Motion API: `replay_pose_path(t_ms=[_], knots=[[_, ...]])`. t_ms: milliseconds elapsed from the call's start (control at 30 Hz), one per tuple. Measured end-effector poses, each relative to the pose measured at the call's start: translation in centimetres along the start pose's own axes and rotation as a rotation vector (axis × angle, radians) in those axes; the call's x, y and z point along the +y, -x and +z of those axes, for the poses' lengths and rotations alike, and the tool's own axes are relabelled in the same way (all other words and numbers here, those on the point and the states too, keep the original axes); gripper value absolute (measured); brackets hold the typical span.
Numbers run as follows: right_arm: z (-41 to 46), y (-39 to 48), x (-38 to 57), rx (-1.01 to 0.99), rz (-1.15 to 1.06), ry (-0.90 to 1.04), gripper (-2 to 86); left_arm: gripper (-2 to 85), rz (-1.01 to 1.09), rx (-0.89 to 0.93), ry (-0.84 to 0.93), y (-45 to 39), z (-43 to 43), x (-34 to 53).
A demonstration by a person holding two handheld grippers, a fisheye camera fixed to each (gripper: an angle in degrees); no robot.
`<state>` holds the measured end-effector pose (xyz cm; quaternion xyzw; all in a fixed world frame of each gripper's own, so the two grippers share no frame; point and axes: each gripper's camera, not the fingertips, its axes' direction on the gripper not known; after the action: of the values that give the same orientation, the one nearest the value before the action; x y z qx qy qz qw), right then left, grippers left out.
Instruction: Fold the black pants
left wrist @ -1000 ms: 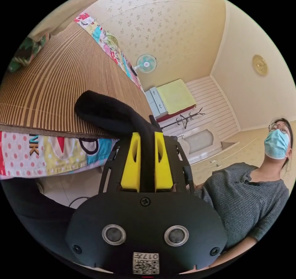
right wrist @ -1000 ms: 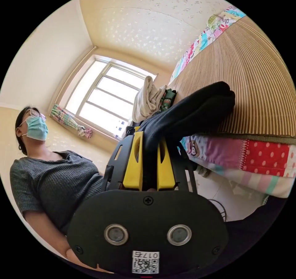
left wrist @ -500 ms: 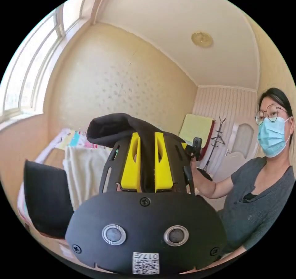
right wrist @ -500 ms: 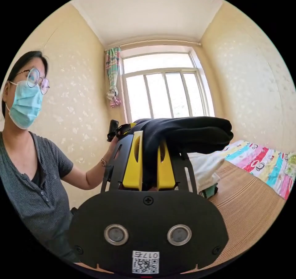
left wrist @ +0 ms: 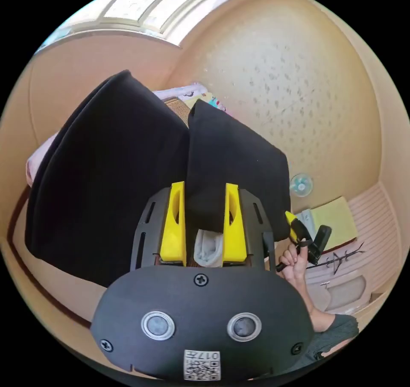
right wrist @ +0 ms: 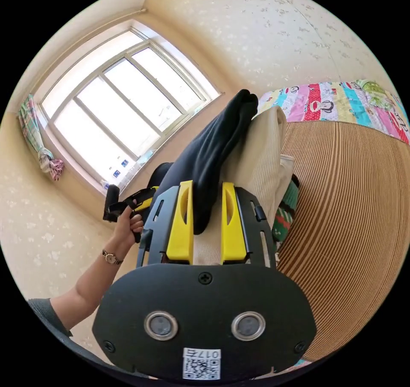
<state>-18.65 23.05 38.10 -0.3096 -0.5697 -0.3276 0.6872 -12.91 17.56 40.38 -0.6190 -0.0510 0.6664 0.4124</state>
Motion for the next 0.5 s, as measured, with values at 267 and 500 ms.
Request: replay_pose_path(t_ms=[267, 500], knots=[[-9.4, -7.9, 12.0, 0.208, -0.094, 0.052, 2.0, 8.1, 0.176, 0.074, -0.342, -2.3, -5.7, 18.5], [-23.4, -21.6, 29.2, 0.310, 0.531, 0.051, 0.7, -0.8, 0.560, -0.071, 0.059, -12.4, 6.7, 36.9]])
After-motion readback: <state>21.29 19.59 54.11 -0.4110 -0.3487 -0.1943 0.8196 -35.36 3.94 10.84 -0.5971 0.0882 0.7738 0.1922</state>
